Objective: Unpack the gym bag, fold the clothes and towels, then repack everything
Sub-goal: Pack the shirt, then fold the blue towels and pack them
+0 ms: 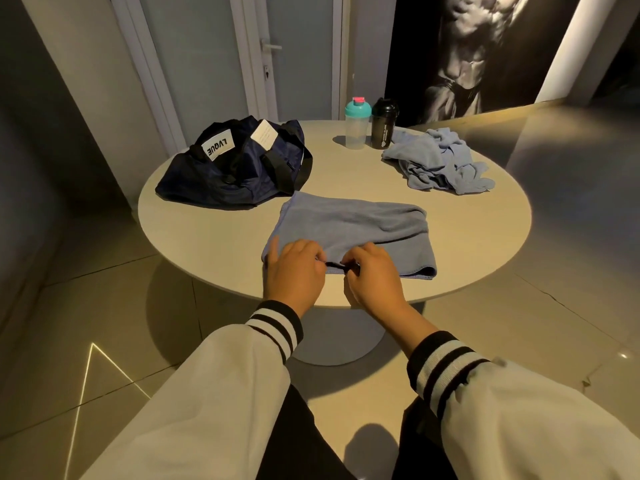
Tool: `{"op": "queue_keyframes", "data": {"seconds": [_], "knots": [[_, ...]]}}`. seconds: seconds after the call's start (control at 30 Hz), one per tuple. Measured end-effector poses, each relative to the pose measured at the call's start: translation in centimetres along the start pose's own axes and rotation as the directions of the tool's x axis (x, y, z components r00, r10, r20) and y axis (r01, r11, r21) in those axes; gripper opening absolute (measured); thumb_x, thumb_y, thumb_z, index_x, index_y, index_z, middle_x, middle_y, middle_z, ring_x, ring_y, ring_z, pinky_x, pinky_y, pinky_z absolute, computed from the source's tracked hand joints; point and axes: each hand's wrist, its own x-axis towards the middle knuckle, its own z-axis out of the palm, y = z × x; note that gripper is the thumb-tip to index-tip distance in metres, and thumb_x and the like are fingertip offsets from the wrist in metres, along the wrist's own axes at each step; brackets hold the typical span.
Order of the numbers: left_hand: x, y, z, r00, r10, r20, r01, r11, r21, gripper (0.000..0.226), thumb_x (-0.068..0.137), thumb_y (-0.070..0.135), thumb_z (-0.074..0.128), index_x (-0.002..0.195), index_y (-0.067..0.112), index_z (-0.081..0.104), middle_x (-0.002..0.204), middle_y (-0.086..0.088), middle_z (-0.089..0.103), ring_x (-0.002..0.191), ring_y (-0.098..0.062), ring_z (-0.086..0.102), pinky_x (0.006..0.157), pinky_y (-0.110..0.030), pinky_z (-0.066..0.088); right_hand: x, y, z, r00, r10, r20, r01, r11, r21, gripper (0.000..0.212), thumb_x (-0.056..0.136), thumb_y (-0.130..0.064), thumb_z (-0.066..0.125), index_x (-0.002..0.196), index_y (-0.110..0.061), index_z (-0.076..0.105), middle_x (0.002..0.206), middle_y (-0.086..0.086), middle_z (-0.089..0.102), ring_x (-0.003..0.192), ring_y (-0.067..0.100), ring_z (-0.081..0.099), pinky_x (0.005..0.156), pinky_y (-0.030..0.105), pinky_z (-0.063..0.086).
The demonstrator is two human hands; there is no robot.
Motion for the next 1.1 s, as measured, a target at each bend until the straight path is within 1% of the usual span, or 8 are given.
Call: {"op": "queue_keyframes", "data": {"seconds": [0.1,0.2,0.37,0.53,0.83,0.93,1.03,1.1], "knots": [[0.2,3.4,1.2,0.990,0.100,0.099,-0.086,0.986,-0.140,0.017,0.095,0.011,0.053,0.103,0.022,0.063,0.107,0.003,0.064,0.106,-0.019,0.051,0.099,-0.029,0.032,-0.3,0.5,-0.7,0.999,0.031,0.012,-0.032,0.999,0.015,0.014,0.093,-0.010,0.059,0.101,-0.009,0.070,0.100,0.012,0.062,0.099,0.029,0.053,0.075,0.031,0.038],[0.0,4.4,2.2,0.989,0.046,0.137,-0.031,0.993,-0.110,0.019,0.099,0.014,0.049,0.109,0.026,0.060,0.113,0.005,0.062,0.111,-0.019,0.047,0.098,-0.031,0.035,-0.9,2.5,-2.2,0.996,0.079,-0.034,-0.082,0.992,-0.098,0.017,0.094,-0.015,0.057,0.104,-0.014,0.071,0.099,0.008,0.062,0.098,0.027,0.052,0.072,0.031,0.038],[0.2,4.2,2.3,0.980,-0.004,0.198,0.019,0.997,-0.075,0.029,0.100,0.010,0.042,0.111,0.030,0.060,0.120,0.004,0.059,0.114,-0.021,0.046,0.102,-0.034,0.035,-1.7,6.6,-3.6,0.985,0.119,-0.126,-0.141,0.973,-0.183,0.020,0.092,-0.019,0.061,0.106,-0.021,0.075,0.097,0.005,0.068,0.089,0.031,0.059,0.080,0.035,0.041],[1.0,6.4,3.4,0.975,-0.018,0.221,0.004,0.998,0.063,0.032,0.095,0.008,0.048,0.111,0.033,0.058,0.125,0.003,0.055,0.119,-0.024,0.044,0.105,-0.038,0.032,-2.1,6.9,-3.3,0.974,0.192,-0.117,-0.199,0.979,-0.051,0.024,0.095,-0.011,0.064,0.116,-0.016,0.075,0.111,0.007,0.067,0.100,0.032,0.057,0.079,0.028,0.039],[0.4,7.0,4.1,0.979,0.083,0.184,-0.079,0.996,-0.026,0.031,0.097,0.010,0.045,0.111,0.034,0.060,0.123,0.008,0.059,0.117,-0.019,0.046,0.109,-0.037,0.025,-3.5,8.1,-5.0,0.944,0.281,-0.173,-0.255,0.954,0.158,0.034,0.093,0.004,0.056,0.119,-0.010,0.071,0.122,0.008,0.067,0.111,0.024,0.061,0.092,0.018,0.039],[0.5,8.7,4.5,0.978,0.141,0.155,-0.128,0.988,-0.089,0.021,0.099,0.019,0.048,0.110,0.031,0.060,0.120,0.007,0.059,0.116,-0.019,0.047,0.107,-0.037,0.029,-3.6,7.6,-5.3,0.960,0.242,-0.139,-0.219,0.962,0.162,0.036,0.092,0.005,0.056,0.120,-0.012,0.071,0.122,0.006,0.067,0.110,0.022,0.062,0.090,0.020,0.042],[0.5,9.6,5.2,0.971,0.091,0.223,-0.072,0.993,-0.094,0.022,0.100,0.019,0.044,0.108,0.033,0.060,0.122,0.005,0.057,0.118,-0.020,0.045,0.106,-0.037,0.030,-3.8,7.7,-5.6,0.963,0.227,-0.143,-0.209,0.970,0.125,0.031,0.090,0.001,0.063,0.113,-0.016,0.073,0.117,0.001,0.068,0.102,0.021,0.064,0.083,0.031,0.052],[0.3,9.5,5.5,0.963,0.082,0.257,-0.065,0.995,-0.073,0.024,0.100,0.018,0.042,0.106,0.034,0.058,0.122,0.006,0.055,0.117,-0.020,0.042,0.104,-0.035,0.028,-4.1,8.1,-5.8,0.963,0.220,-0.154,-0.216,0.975,0.045,0.027,0.088,-0.001,0.064,0.107,-0.017,0.075,0.115,0.001,0.068,0.097,0.023,0.063,0.076,0.030,0.048]]}}
